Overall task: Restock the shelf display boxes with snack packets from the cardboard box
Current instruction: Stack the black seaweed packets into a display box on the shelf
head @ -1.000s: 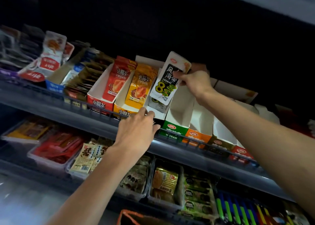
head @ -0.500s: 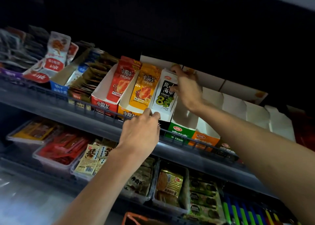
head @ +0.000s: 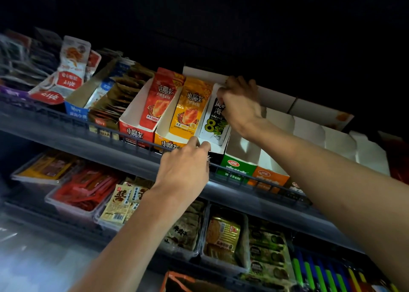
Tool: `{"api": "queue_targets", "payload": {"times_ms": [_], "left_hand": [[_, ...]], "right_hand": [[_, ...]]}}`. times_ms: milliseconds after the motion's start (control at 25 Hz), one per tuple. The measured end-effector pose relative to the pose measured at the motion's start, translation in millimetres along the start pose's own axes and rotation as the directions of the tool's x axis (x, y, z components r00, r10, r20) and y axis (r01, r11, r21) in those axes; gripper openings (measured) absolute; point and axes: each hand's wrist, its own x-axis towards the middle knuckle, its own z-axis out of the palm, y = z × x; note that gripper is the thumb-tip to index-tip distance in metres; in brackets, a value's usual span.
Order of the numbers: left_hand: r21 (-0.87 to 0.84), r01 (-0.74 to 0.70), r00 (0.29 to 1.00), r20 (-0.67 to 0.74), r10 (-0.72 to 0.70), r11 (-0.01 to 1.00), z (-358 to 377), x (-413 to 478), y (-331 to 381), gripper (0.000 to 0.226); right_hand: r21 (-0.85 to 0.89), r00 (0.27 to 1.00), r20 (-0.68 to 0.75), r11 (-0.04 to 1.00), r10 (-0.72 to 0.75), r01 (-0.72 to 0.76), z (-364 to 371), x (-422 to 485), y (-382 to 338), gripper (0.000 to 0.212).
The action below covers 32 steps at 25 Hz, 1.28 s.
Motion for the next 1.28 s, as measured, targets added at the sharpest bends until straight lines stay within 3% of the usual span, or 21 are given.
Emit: {"api": "queue_targets", "payload": {"times_ms": [160,280,400,600,680,720,800,840,960,1040,1120,1200,1280], "left_hand": [[-0.012,-0.005,1.0,0.021,0.005,1.0,-1,-3,1,0.035],[-0.06,-0.005,1.0,-0.015,0.004,0.998,-5,-4,0,0.033],[-0.129,-0.023,0.995,-0.1,0.01,0.991,-9,-9,2,0.032],[-0.252,-0.038,0.982,-0.19,-0.011,0.967,-9,-29,8,0.023],[-0.247,-0.064,0.991,-0.127,0.033,0.967,-2,-37,6,0.022],[-0.229,-0.076,0.997,-0.031,0.07,0.97,7,-45,5,0.022],[-0.168,-0.11,0.961,0.233,0.148,0.98,33,-65,2,0.026],[-0.128,-0.125,0.917,0.364,0.164,0.984,51,-78,-1,0.029],[0.03,-0.19,0.763,0.633,0.128,0.981,113,-122,-11,0.026],[0.148,-0.2,0.664,0.748,0.023,0.968,148,-152,-21,0.04],[0.213,-0.161,0.572,0.816,-0.085,0.964,173,-175,-30,0.06],[0.24,-0.119,0.515,0.844,-0.147,0.963,193,-192,-39,0.073],[0.262,-0.112,0.507,0.845,-0.172,0.958,203,-203,-45,0.069]], "right_hand": [[0.08,1.0,0.013,0.997,0.005,-0.006,0,-6,-2,0.025],[0.287,0.996,-0.057,0.957,0.064,-0.045,-12,-21,-5,0.015],[0.429,0.987,-0.146,0.903,0.064,0.005,-25,-60,-8,0.013],[0.747,0.997,-0.015,0.663,0.08,-0.042,-52,-156,-5,0.012],[0.795,0.999,0.042,0.606,0.008,-0.038,-53,-198,-6,0.01],[0.819,0.992,0.12,0.568,-0.027,-0.083,-46,-223,-9,0.01],[0.835,0.933,0.349,0.481,-0.089,-0.266,-24,-273,-19,0.011],[0.804,0.863,0.486,0.457,-0.138,-0.38,-8,-299,-27,0.012],[0.632,0.528,0.771,0.535,-0.356,-0.561,50,-377,-61,0.008],[0.531,0.316,0.844,0.589,-0.434,-0.609,84,-429,-87,0.02],[0.463,0.18,0.872,0.649,-0.455,-0.603,108,-472,-116,0.037],[0.479,0.218,0.874,0.703,-0.433,-0.525,127,-501,-144,0.056],[0.517,0.363,0.851,0.726,-0.38,-0.453,143,-513,-167,0.073]]}}
